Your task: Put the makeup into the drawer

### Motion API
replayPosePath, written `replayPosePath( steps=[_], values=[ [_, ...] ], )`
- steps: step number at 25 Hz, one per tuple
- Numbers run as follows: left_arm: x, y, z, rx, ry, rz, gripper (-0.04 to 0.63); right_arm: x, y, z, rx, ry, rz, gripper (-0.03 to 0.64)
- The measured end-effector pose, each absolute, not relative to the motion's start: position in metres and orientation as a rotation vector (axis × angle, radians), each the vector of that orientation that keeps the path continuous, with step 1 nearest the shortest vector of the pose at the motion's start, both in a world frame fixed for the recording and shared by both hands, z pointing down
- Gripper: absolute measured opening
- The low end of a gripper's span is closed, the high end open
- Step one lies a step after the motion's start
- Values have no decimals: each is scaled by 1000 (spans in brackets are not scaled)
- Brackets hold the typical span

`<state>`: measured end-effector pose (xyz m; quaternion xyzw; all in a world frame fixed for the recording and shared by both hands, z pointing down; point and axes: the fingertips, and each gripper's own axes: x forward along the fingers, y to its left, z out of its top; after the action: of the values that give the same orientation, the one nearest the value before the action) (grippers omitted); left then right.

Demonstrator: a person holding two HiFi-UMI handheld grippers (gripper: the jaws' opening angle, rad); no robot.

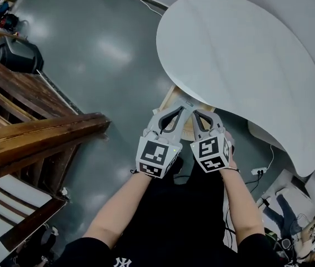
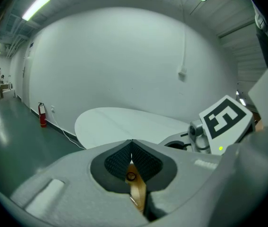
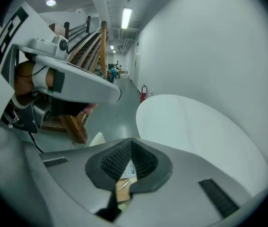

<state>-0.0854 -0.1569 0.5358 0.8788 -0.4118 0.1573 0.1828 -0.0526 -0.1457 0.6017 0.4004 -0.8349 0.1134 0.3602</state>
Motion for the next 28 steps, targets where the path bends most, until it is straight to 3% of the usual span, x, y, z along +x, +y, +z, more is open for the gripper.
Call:
replayPosePath(
  steps=[16,28],
  values=[
    [-73,-132,427,2583,-1131,343,11,-31,-144,452,1359,-2336,431,15],
    [-64,-120,353,2695,-1130,254,11,-22,-141,364,1472,-2454,334,15]
  ],
)
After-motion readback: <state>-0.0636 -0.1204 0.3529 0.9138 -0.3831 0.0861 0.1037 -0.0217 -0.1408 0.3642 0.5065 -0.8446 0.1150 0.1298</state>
